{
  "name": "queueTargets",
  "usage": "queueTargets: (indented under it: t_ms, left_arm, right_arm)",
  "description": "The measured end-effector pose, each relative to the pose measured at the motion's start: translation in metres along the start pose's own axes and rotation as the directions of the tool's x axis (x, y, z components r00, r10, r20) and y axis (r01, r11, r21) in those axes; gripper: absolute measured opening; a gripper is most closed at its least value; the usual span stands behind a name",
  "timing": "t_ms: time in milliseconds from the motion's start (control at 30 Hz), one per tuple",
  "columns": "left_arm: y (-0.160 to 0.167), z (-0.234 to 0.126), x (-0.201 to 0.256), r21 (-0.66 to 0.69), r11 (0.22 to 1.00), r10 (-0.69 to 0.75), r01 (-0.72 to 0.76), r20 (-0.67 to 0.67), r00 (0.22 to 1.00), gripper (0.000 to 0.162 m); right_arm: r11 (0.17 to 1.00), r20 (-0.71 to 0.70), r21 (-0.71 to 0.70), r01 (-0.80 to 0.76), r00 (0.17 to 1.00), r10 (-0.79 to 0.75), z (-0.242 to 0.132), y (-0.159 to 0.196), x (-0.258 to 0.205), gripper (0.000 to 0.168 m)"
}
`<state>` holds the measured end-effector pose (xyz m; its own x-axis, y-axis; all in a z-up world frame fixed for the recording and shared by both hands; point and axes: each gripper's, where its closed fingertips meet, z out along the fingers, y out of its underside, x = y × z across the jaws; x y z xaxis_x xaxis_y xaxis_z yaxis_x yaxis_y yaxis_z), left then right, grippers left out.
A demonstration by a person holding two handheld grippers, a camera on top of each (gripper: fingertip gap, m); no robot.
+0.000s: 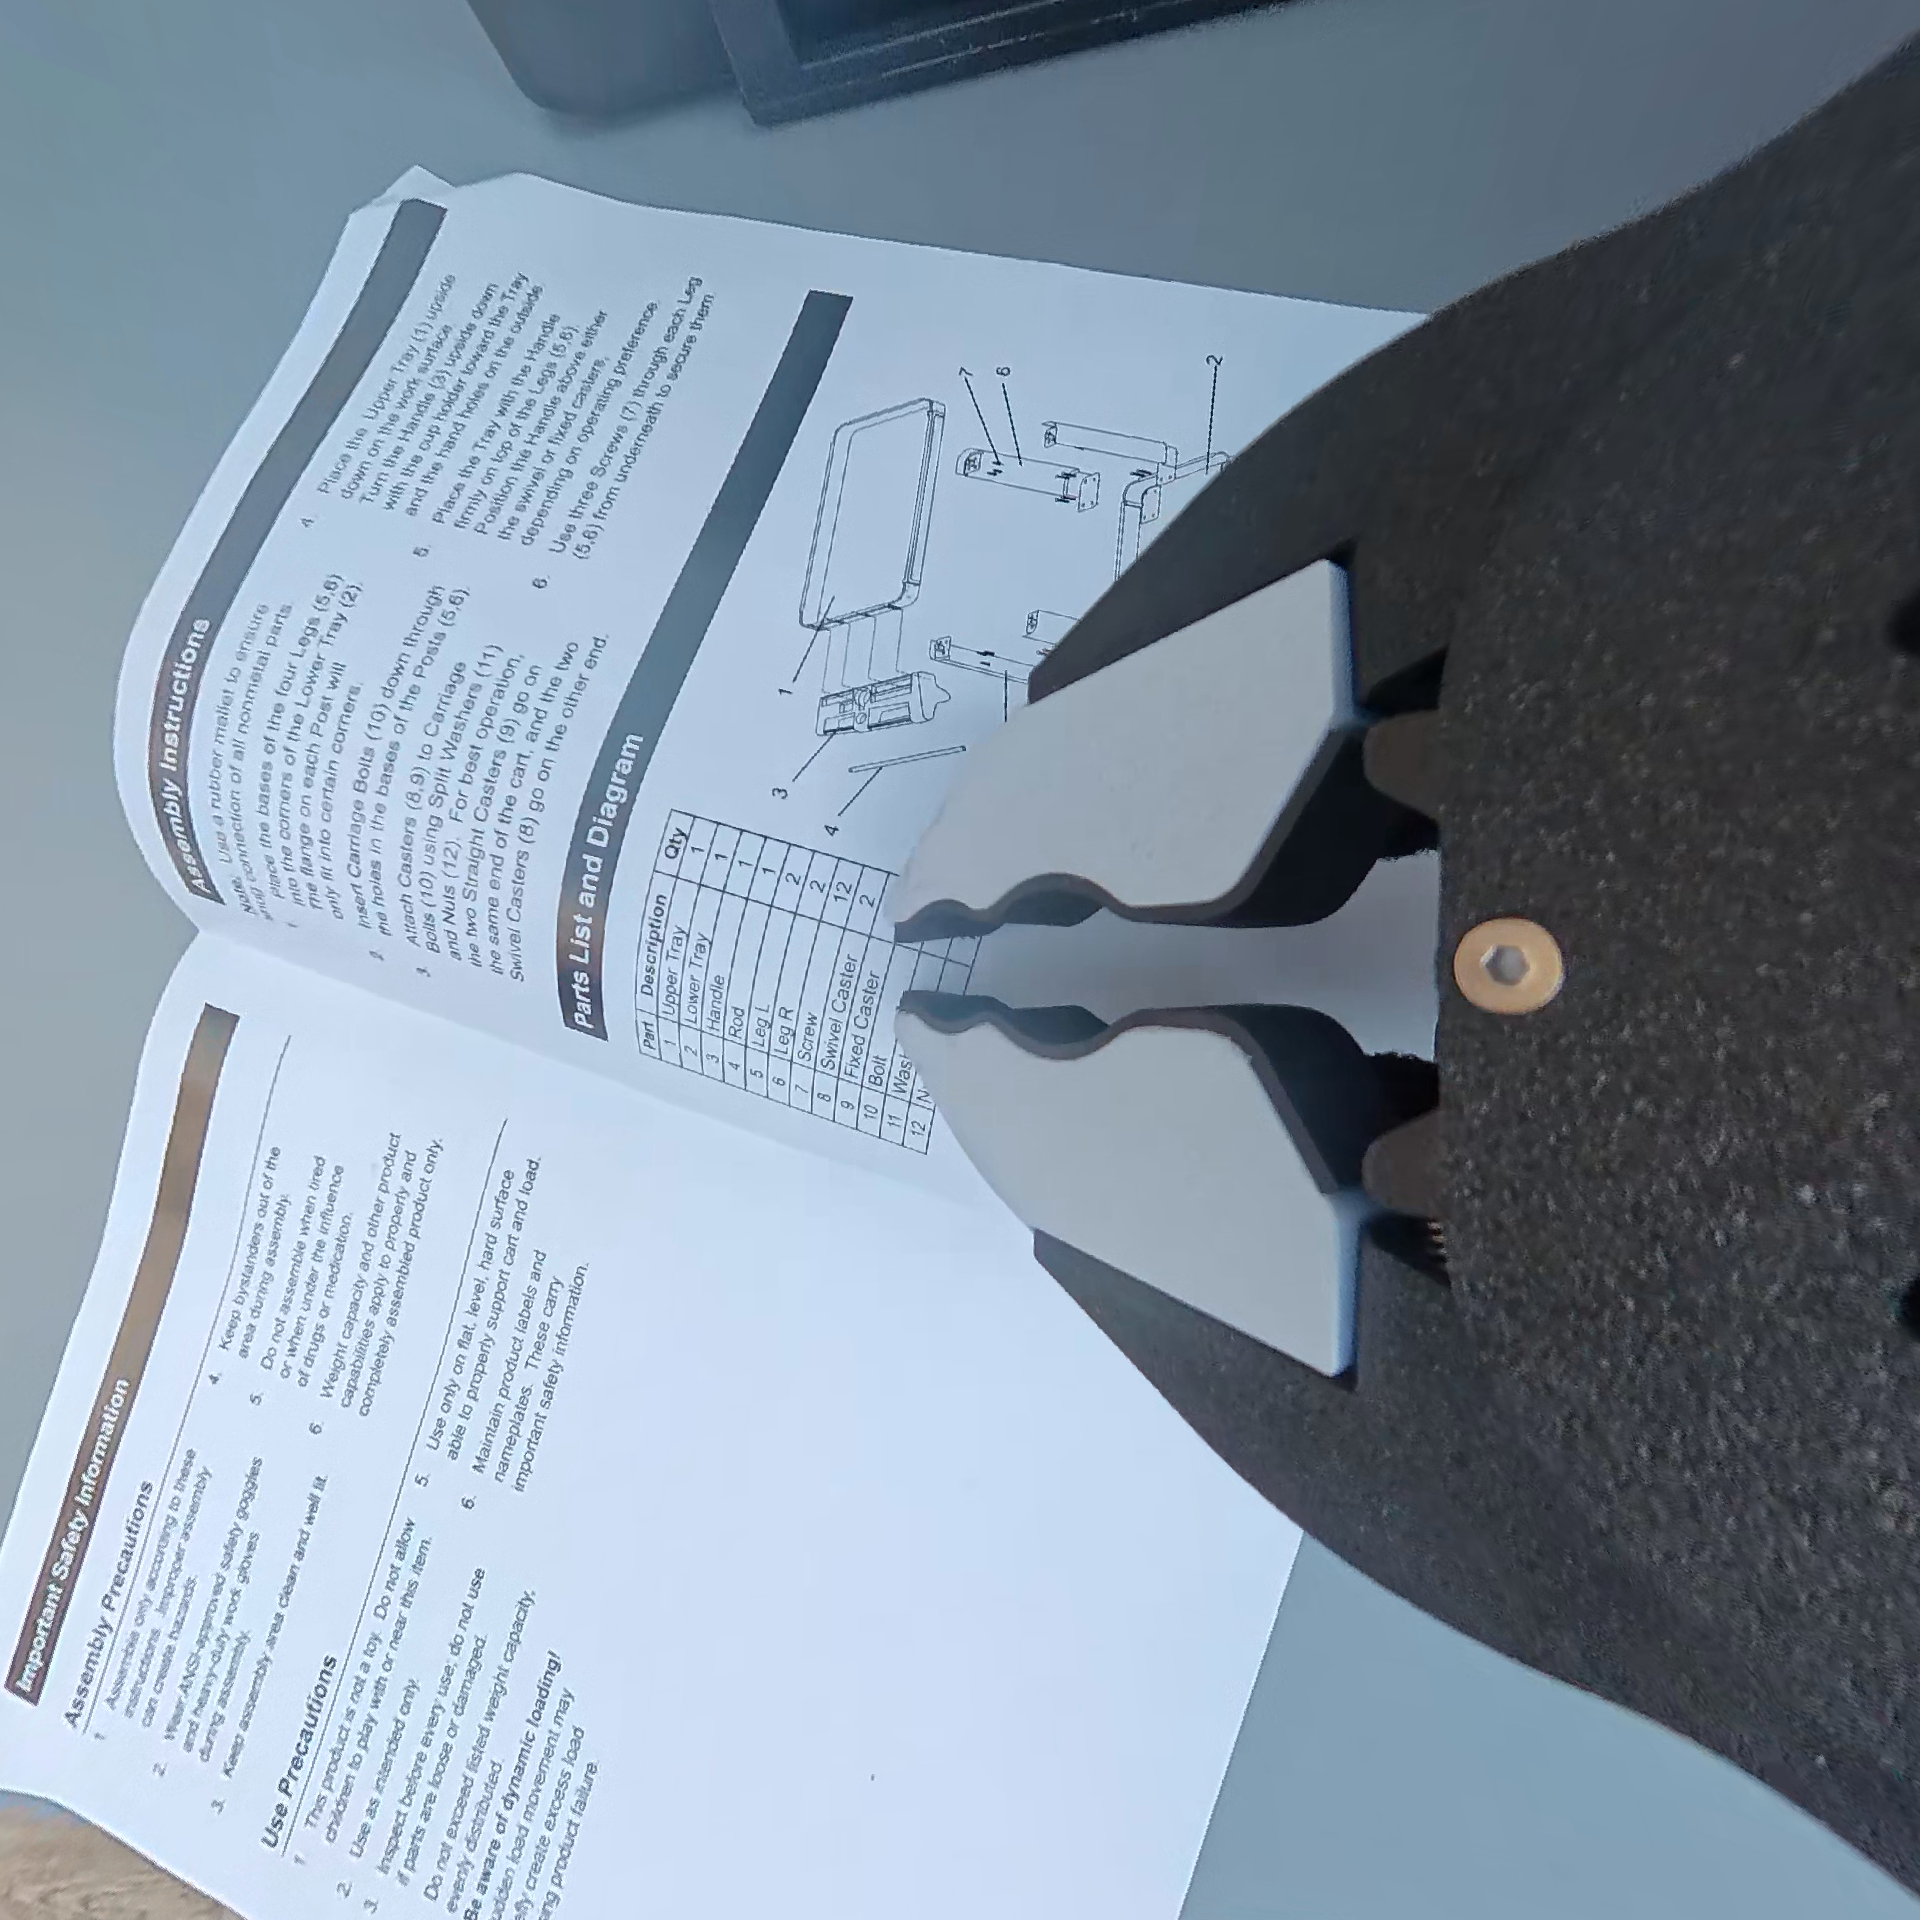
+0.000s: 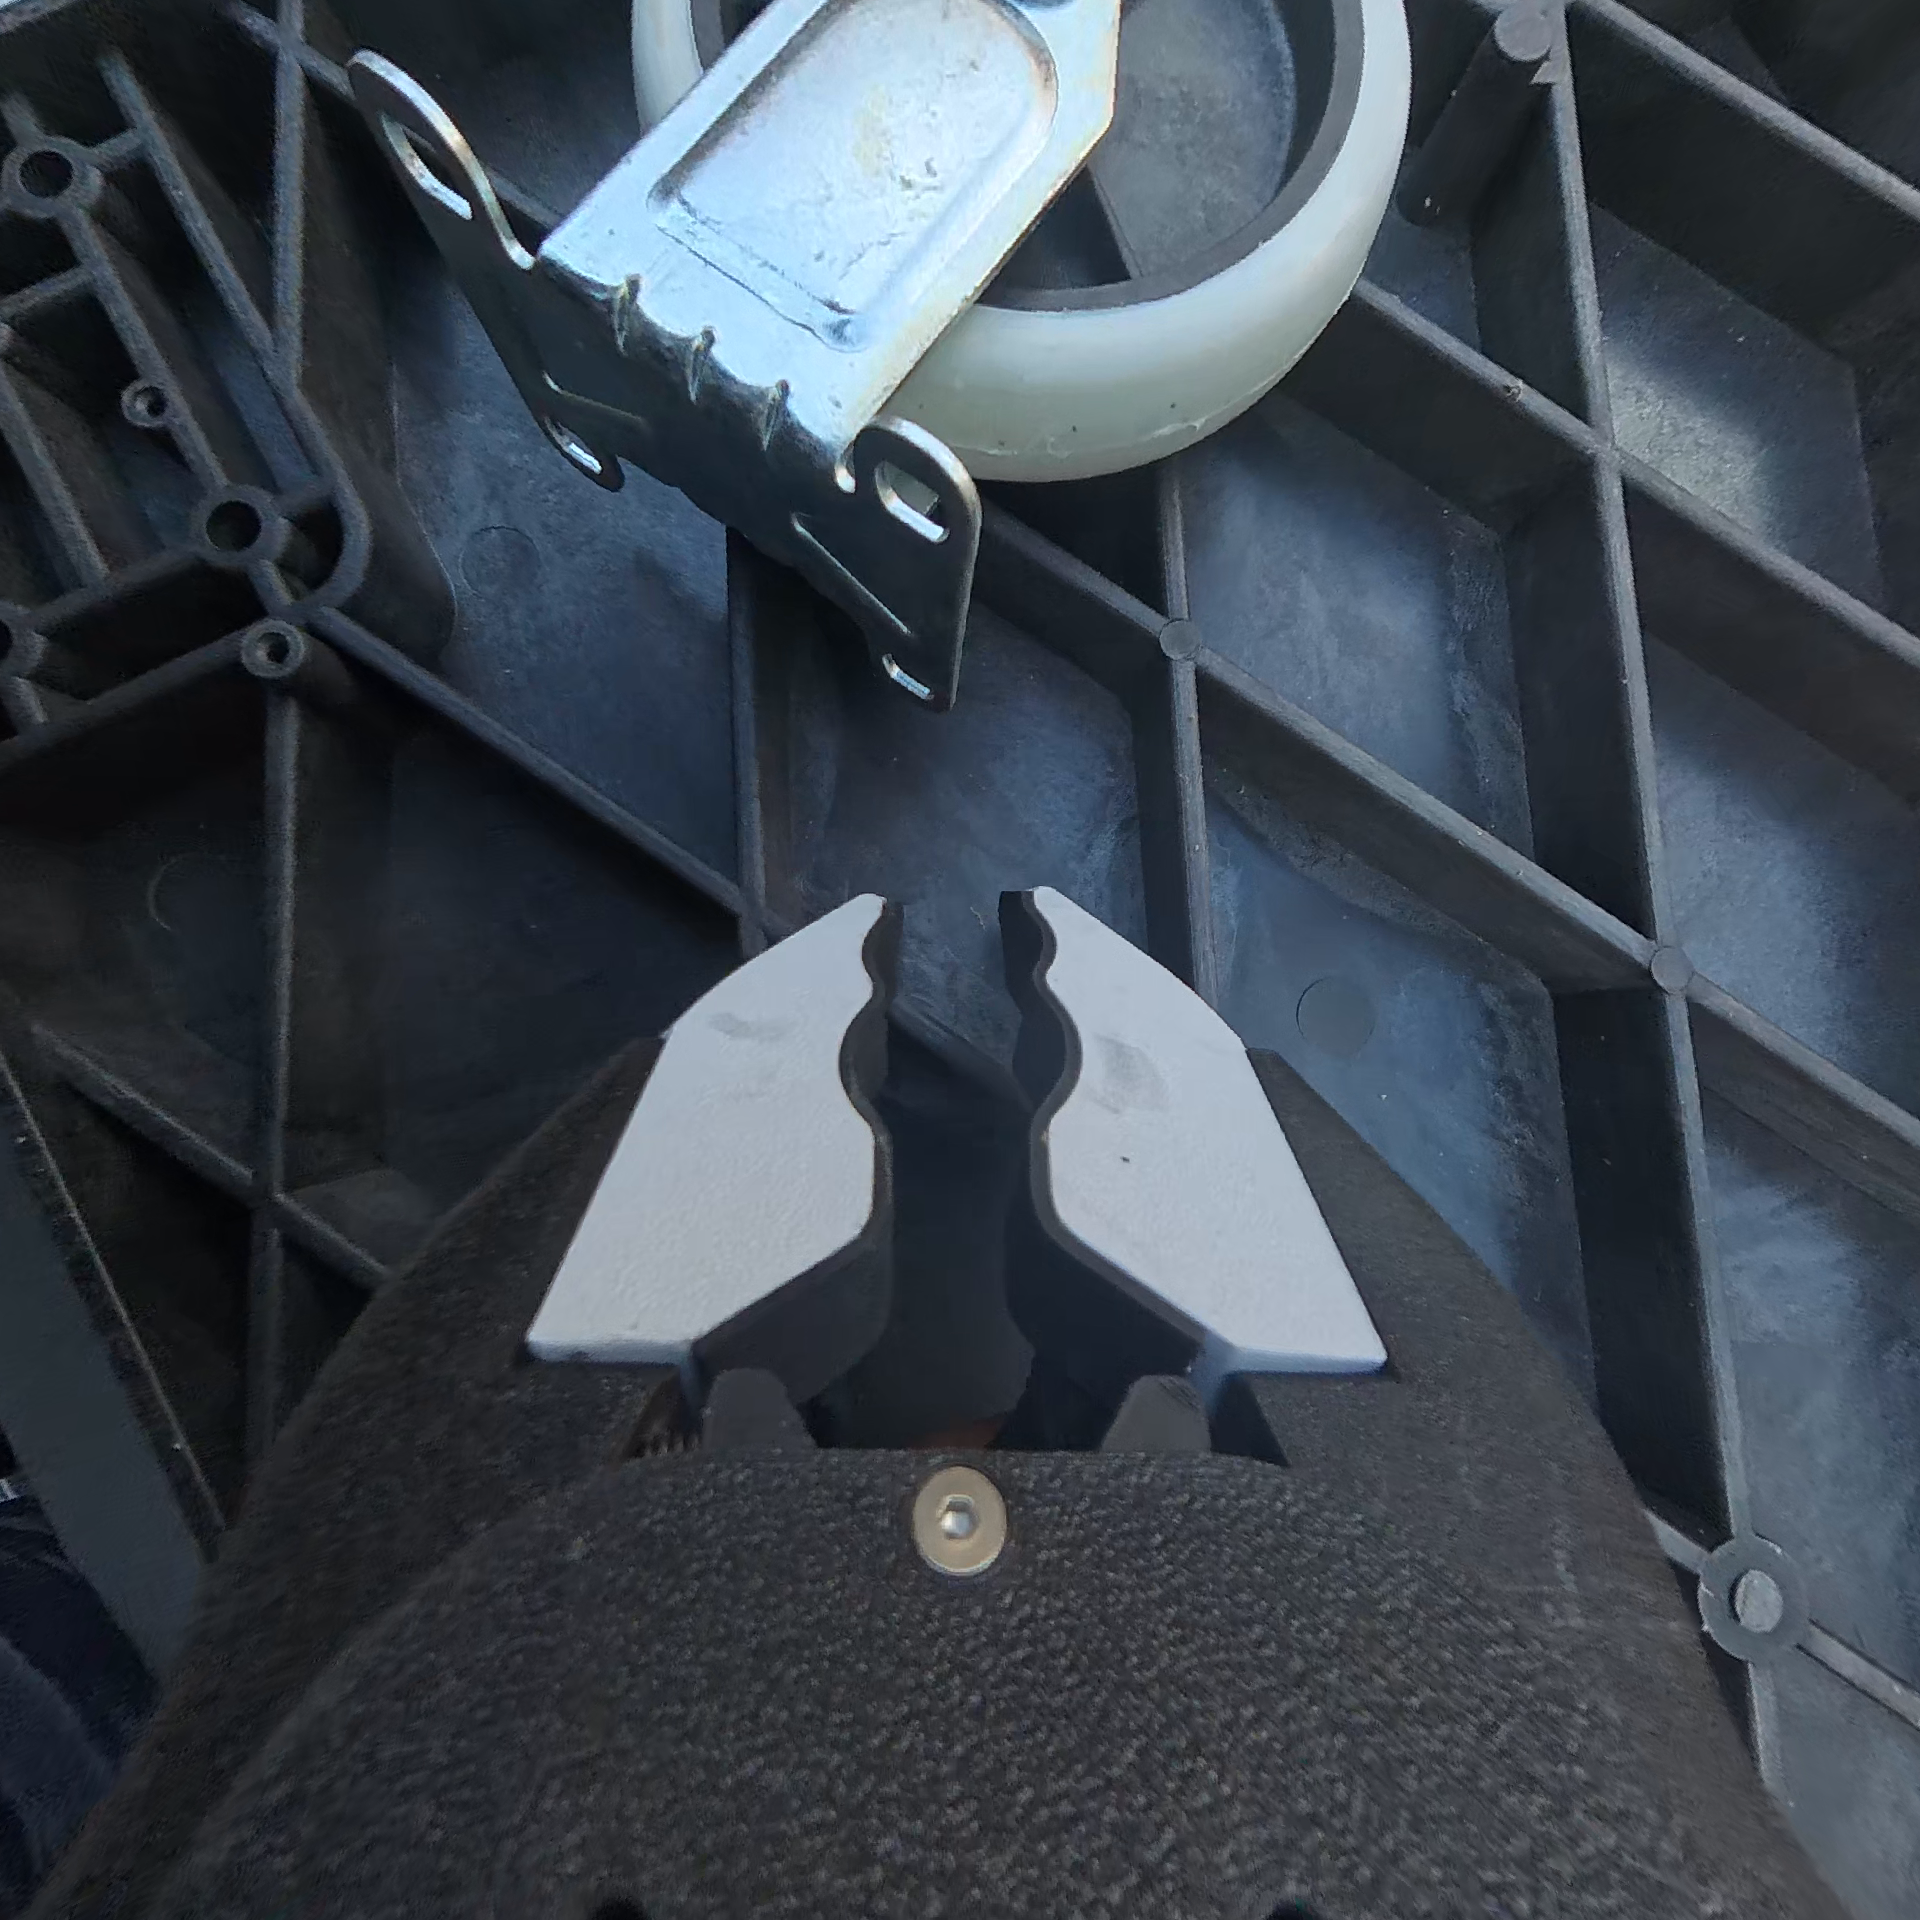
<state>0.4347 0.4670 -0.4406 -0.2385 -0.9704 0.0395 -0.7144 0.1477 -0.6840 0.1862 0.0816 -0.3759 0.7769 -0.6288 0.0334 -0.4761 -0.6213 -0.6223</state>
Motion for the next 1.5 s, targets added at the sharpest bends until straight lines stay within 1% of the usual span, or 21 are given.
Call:
queueTargets:
  t_ms: [367, 533, 633, 800, 900, 1100, 1267, 1500]
  left_arm:
    - [0.005, 0.002, 0.002, -0.009, 1.0, 0.009, -0.009, -0.004, 1.0, 0.003]
    - [0.007, -0.002, 0.016, 0.001, 1.0, 0.017, -0.017, -0.047, 0.999, 0.0]
    - [0.02, -0.013, 0.039, -0.015, 0.999, 0.046, -0.048, -0.079, 0.996, 0.0]
    - [0.055, -0.035, 0.08, -0.039, 0.992, 0.117, -0.121, -0.1, 0.988, 0.0]
    - [0.068, -0.041, 0.091, -0.045, 0.993, 0.107, -0.112, -0.095, 0.99, 0.0]
    - [0.077, -0.041, 0.089, -0.058, 0.996, 0.06, -0.064, -0.072, 0.996, 0.0]
    - [0.081, -0.037, 0.086, -0.082, 0.995, 0.055, -0.061, -0.065, 0.996, 0.0]
    - [0.082, -0.037, 0.086, -0.049, 0.996, 0.07, -0.073, -0.062, 0.996, 0.0]
  right_arm:
    - [1.0, -0.015, -0.005, 0.004, 1.0, -0.004, 0.0, 0.001, 0.002, 0.018]
    - [1.0, -0.017, -0.005, 0.002, 1.0, -0.002, 0.0, 0.001, 0.002, 0.018]
    - [1.0, -0.021, -0.005, 0.0, 1.0, 0.0, 0.0, 0.001, 0.002, 0.018]
    - [1.0, -0.03, -0.003, -0.004, 1.0, 0.004, 0.0, 0.002, 0.003, 0.016]
    - [1.0, -0.03, -0.005, 0.001, 1.0, -0.001, 0.0, 0.002, 0.003, 0.015]
    - [1.0, -0.019, -0.014, 0.011, 1.0, -0.011, 0.0, 0.003, 0.003, 0.012]
    - [1.0, -0.011, -0.02, 0.019, 1.0, -0.02, 0.0, 0.004, 0.003, 0.009]
    - [0.999, -0.016, -0.027, 0.027, 0.999, -0.028, 0.0, 0.004, 0.004, 0.008]
